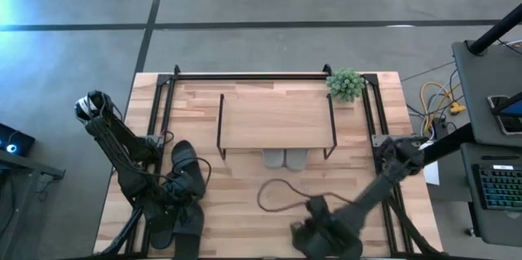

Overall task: Pick and place slides into the shelf
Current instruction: Put the black slipper on the shelf

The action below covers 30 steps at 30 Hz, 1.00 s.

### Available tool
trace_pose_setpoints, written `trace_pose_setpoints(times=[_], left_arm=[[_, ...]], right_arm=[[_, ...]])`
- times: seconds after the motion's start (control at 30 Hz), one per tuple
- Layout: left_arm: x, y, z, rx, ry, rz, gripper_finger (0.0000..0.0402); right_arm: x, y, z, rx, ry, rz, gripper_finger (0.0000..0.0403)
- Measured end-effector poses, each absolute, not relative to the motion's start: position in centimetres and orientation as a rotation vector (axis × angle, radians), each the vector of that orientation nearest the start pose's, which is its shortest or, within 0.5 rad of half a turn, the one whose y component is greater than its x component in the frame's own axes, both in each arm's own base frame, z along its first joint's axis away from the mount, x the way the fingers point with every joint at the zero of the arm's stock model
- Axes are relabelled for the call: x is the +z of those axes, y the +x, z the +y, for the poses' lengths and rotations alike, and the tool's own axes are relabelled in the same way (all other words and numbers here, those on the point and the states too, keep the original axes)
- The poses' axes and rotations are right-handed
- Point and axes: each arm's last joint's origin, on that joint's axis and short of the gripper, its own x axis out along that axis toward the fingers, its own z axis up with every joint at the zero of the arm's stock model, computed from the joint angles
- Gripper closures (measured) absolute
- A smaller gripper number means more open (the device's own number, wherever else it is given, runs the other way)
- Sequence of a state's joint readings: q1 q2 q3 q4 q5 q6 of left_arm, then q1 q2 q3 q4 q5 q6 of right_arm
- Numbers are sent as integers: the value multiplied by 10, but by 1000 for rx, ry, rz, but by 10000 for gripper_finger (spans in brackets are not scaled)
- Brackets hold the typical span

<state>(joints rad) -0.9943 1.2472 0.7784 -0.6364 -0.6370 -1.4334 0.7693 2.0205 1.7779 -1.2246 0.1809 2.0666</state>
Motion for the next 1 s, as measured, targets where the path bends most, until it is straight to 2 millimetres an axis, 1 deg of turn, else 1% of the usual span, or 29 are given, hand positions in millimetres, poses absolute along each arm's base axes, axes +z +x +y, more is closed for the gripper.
trace_pose_setpoints(times=[0.07,0.13,0.2,0.3,0.37,0.47,0.53,0.7,0.87,1.0], left_arm=[[215,136,-177,256,-546,766,402],[216,136,-177,256,-548,760,402],[216,136,-178,257,-549,753,402],[216,136,-177,260,-547,747,402],[216,136,-177,260,-547,746,402],[216,136,-177,260,-547,746,402],[216,136,-177,260,-547,747,402],[217,137,-179,251,-562,739,402],[218,139,-181,234,-592,731,402],[218,139,-181,234,-590,732,402]], right_arm=[[248,274,288,-950,1117,1101,320],[252,263,303,-939,1162,1106,289],[256,256,315,-905,1181,1161,258],[257,249,330,-866,1170,1178,219],[252,243,338,-869,1147,1182,200],[236,239,348,-884,1113,1191,183],[224,239,350,-898,1090,1186,177],[199,246,350,-895,1075,1072,172],[191,253,343,-892,1070,972,177],[186,257,337,-914,1057,941,189]])
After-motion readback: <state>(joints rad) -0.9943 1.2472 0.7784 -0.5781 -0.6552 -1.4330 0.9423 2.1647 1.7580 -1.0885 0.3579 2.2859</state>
